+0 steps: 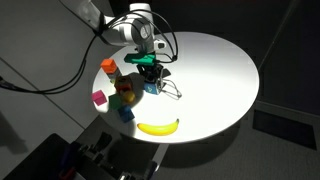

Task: Pick up the block with the number four on it and put it on the block with the number six on it

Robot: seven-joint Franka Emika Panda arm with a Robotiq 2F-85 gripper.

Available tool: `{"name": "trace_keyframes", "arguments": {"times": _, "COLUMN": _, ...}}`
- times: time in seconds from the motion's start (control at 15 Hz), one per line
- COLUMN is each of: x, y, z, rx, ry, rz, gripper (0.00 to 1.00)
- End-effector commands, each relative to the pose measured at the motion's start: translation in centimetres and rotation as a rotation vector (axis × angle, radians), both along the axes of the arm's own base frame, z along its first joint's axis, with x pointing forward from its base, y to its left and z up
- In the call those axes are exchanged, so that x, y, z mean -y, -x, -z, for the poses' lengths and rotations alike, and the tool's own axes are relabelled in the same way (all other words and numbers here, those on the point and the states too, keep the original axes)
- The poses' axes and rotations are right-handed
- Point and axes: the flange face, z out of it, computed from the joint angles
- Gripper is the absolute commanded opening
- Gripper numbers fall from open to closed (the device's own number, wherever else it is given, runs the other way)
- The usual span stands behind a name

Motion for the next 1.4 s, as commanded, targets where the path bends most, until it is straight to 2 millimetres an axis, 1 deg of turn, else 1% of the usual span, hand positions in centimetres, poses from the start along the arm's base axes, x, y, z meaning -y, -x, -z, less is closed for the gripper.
{"name": "trace_keyframes", "arguments": {"times": 0.0, "x": -0.7, "y": -0.5, "z": -1.8, "rx": -0.010, "ry": 0.020, "rz": -0.030, "gripper": 0.24}}
{"name": "trace_keyframes", "arguments": {"times": 0.07, "x": -0.9, "y": -0.5, "z": -2.3, "rx": -0.009, "ry": 0.022, "rz": -0.037, "gripper": 0.17}}
{"name": "trace_keyframes", "arguments": {"times": 0.13, "x": -1.1, "y": -0.5, "z": -3.0, "rx": -0.006, "ry": 0.026, "rz": -0.045, "gripper": 0.12}}
{"name": "trace_keyframes", "arguments": {"times": 0.33, "x": -1.8, "y": -0.6, "z": -4.8, "rx": -0.001, "ry": 0.030, "rz": -0.072, "gripper": 0.07}}
{"name": "trace_keyframes", "arguments": {"times": 0.47, "x": -2.3, "y": -0.6, "z": -6.2, "rx": 0.007, "ry": 0.033, "rz": -0.097, "gripper": 0.09}}
{"name": "trace_keyframes", "arguments": {"times": 0.6, "x": -3.0, "y": -0.5, "z": -7.4, "rx": 0.010, "ry": 0.036, "rz": -0.129, "gripper": 0.06}}
{"name": "trace_keyframes", "arguments": {"times": 0.73, "x": -3.7, "y": -0.4, "z": -8.3, "rx": 0.007, "ry": 0.029, "rz": -0.165, "gripper": 0.08}}
{"name": "trace_keyframes", "arguments": {"times": 1.07, "x": -5.4, "y": 0.2, "z": -9.8, "rx": 0.003, "ry": 0.013, "rz": -0.283, "gripper": 0.08}}
{"name": "trace_keyframes", "arguments": {"times": 1.33, "x": -6.4, "y": 0.8, "z": -10.7, "rx": 0.004, "ry": 0.002, "rz": -0.364, "gripper": 0.08}}
